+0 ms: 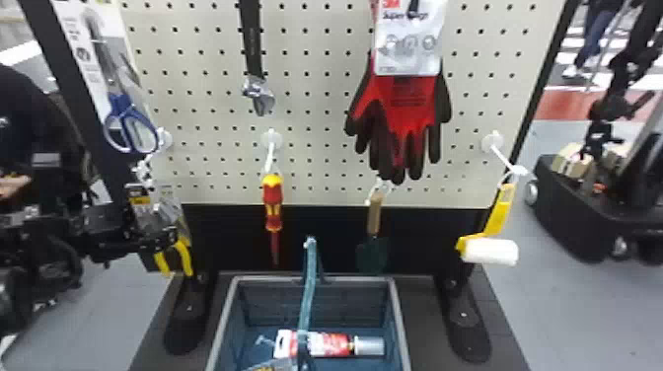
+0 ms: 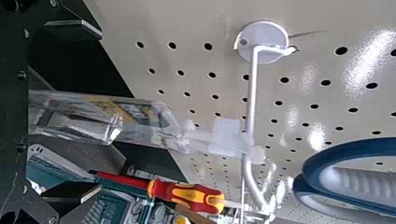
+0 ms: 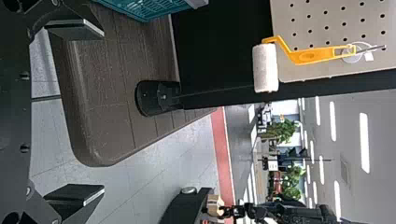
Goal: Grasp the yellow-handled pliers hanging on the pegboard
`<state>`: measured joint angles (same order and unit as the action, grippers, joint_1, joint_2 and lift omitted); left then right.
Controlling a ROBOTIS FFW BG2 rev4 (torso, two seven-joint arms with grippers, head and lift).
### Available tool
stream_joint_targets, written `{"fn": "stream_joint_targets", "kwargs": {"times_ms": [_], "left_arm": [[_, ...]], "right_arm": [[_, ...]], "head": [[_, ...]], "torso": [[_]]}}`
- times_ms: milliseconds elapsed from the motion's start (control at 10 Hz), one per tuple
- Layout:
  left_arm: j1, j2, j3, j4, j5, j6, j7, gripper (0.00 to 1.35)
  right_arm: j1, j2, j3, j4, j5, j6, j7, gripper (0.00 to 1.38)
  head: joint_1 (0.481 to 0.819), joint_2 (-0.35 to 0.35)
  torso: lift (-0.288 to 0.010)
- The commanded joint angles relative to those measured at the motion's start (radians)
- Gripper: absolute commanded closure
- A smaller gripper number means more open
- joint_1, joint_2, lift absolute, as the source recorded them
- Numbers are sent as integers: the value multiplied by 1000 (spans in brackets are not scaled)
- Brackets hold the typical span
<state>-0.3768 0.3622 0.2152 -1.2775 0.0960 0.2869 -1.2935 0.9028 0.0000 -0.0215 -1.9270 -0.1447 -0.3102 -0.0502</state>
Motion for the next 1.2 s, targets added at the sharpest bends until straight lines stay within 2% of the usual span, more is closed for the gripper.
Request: {"fn": "stream_joint_targets", "kwargs": {"times_ms": [0, 100, 200, 300, 600, 1100], "left_arm": [[-1, 12, 0, -20, -18, 23, -18, 291], [8, 17, 0, -32, -22, 29, -20, 627], [17, 17, 3, -32, -22, 35, -20, 1018], [23, 17, 6, -32, -22, 41, -20, 1165], [40, 29, 9, -71, -21, 64, -20, 1216], [47, 29, 4, -71, -15, 74, -20, 1216]], "right_arm": [[0, 1, 0, -1, 1, 0, 1, 134], [0, 1, 0, -1, -1, 0, 1, 134], [0, 1, 0, -3, -1, 0, 1, 134], [2, 1, 0, -1, 1, 0, 1, 134], [2, 1, 0, -3, 1, 0, 0, 134], [2, 1, 0, -1, 1, 0, 0, 134]], "head": [[549, 0], [549, 0], [549, 0], [549, 0], [549, 0], [549, 0]], "torso": [[-100], [-100], [-100], [-100], [-100], [-100]]}}
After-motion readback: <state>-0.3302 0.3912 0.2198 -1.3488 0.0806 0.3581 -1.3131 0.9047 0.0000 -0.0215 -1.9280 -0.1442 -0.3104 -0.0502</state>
